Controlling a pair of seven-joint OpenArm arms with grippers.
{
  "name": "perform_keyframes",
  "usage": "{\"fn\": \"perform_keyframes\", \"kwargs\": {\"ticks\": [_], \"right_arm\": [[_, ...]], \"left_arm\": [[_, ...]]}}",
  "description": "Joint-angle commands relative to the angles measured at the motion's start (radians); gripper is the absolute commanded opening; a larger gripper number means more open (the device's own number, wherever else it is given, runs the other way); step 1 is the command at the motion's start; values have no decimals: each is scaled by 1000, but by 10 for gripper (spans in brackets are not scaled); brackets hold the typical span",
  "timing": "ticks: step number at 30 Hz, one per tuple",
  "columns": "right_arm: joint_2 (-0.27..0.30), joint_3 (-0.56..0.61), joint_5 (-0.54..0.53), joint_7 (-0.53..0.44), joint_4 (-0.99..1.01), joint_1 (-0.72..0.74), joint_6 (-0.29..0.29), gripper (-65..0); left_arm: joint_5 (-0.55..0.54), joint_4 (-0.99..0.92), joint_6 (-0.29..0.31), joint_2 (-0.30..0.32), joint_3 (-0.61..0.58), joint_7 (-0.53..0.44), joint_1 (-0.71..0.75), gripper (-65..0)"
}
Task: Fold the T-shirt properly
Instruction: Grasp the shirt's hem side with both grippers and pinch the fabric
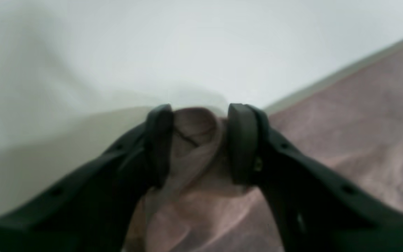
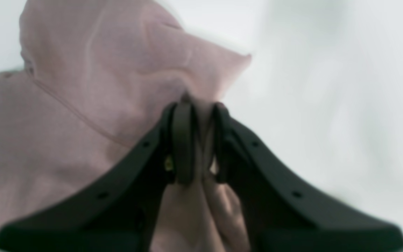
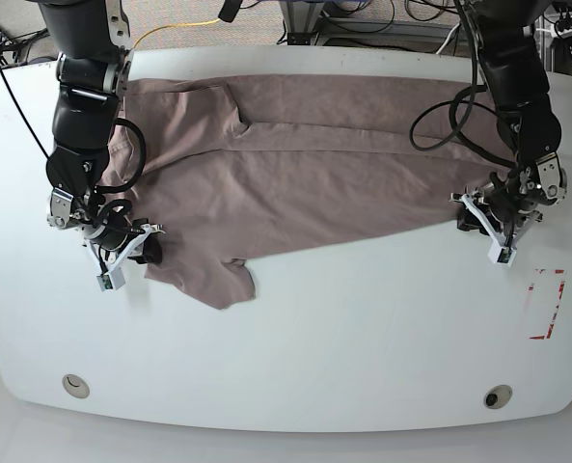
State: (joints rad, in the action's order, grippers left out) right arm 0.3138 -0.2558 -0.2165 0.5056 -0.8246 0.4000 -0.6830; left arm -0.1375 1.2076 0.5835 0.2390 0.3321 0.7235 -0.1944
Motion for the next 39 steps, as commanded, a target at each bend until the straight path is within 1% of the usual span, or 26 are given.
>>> {"fn": "perform_keyframes", "kwargs": {"ticks": [1,3,4,9,10,12,14,15,16,18,19,23,27,30,31,32,35,39], "right_arm": [[17,-3,4,14,-12,18,-10,-555],[15,-3,1,14,-12,18,-10,-555],[15,-3,1,14,-12,18,-10,-555],[15,-3,-2,15,-12,18,-10,-555],[15,-3,-2,15,-12,18,-11,-555],[15,-3,-2,15,-12,18,-11,-555],[15,-3,-2,15,-12,18,-11,-555],[15,-3,-2,15,-12,18,-11,-555],[14,-3,-4,15,-12,18,-11,-555],[14,-3,-4,15,-12,18,-11,-555],[14,-3,-4,15,-12,18,-11,-555],[14,-3,-4,15,-12,18,-11,-555],[17,-3,-5,21,-45,17,-11,-558],[17,-4,-5,58,-111,-9,-10,-563],[17,-4,-5,69,-149,-17,-8,-577],[17,-4,-2,80,-186,-25,-7,-591],[17,-4,4,113,-249,-36,-5,-602],[17,-4,2,133,-269,-31,-5,-604]], "left_arm": [[-4,7,2,12,2,-2,-24,-340],[-4,8,2,23,2,-2,-23,-300],[-4,8,0,26,2,-2,-23,-292],[-4,4,0,30,2,-3,-23,-297],[-4,4,0,30,2,-6,-23,-319],[-4,4,0,32,2,-8,-24,-392],[-4,2,0,41,2,-8,-27,-499],[-4,1,0,44,2,-8,-30,-532],[-4,1,0,44,2,-8,-30,-585],[-4,2,0,44,2,-8,-30,-642],[-4,4,0,44,2,-8,-30,-650],[-7,10,0,46,14,-8,-32,-650],[-9,51,5,43,114,-2,-29,-650],[-12,104,10,44,127,-2,-24,-650],[-12,123,23,44,129,-2,-23,-650],[-14,142,51,44,132,-2,-20,-650],[-14,185,115,41,155,-2,0,-650],[-12,193,115,39,181,-2,2,-650]]}}
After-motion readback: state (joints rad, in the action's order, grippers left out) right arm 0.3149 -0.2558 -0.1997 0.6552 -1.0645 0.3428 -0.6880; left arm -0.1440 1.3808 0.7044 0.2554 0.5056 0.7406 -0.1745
